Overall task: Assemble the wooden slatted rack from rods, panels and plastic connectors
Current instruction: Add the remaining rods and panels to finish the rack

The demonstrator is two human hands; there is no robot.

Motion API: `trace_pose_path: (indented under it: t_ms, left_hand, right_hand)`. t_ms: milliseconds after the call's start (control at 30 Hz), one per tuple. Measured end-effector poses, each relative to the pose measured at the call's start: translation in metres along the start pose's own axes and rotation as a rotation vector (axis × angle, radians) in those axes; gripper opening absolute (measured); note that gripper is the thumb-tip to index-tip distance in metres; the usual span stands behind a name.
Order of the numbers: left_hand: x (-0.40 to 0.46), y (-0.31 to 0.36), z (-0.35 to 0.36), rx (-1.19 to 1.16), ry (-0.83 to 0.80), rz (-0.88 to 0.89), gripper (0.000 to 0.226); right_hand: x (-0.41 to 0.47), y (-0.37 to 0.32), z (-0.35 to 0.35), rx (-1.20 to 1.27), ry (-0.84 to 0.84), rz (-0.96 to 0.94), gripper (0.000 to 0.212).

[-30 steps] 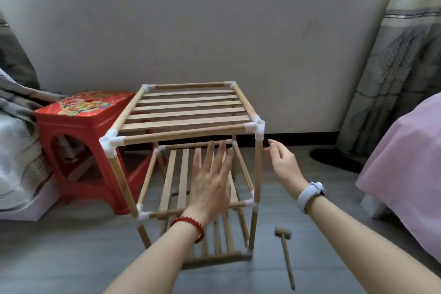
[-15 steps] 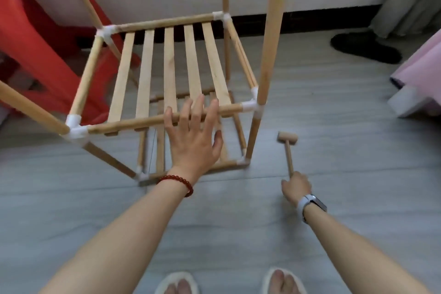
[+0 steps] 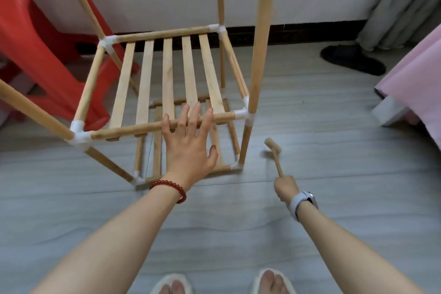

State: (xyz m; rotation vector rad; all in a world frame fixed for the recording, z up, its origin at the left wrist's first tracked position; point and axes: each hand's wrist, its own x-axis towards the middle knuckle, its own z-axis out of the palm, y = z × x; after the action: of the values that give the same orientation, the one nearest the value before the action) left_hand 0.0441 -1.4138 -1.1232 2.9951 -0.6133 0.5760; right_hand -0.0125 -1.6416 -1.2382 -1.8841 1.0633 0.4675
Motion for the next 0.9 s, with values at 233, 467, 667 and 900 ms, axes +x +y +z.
trace_pose_path:
  t_ms: [233,467,667,900]
  left_hand:
    - [0.01,-0.002,-0.054,-0.175,-0.379,-0.067,0.067]
    - [0.031,0.045,-0.157,-0.925,-0.207,-0.042,0.049]
    - [0.049,0.07,-0.25,-1.426,-0.007,0.044,0.054]
    - [0.044,0.037,-0.282,-1.143,0.022,0.072,0.017]
  right_hand:
    - [-0.085,-0.032,-0.066,0.364,0.114,-0.353,0.03]
    - [-0.195,-0.063,-0.148,0.634,-0.035,-0.759,0.04]
    - [-0.267,-0.079,-0.177,0.311,-0.115,-1.01,0.043]
    - [-0.306,-0.107,-0.18,-0.004,0.08,-1.257,0.025]
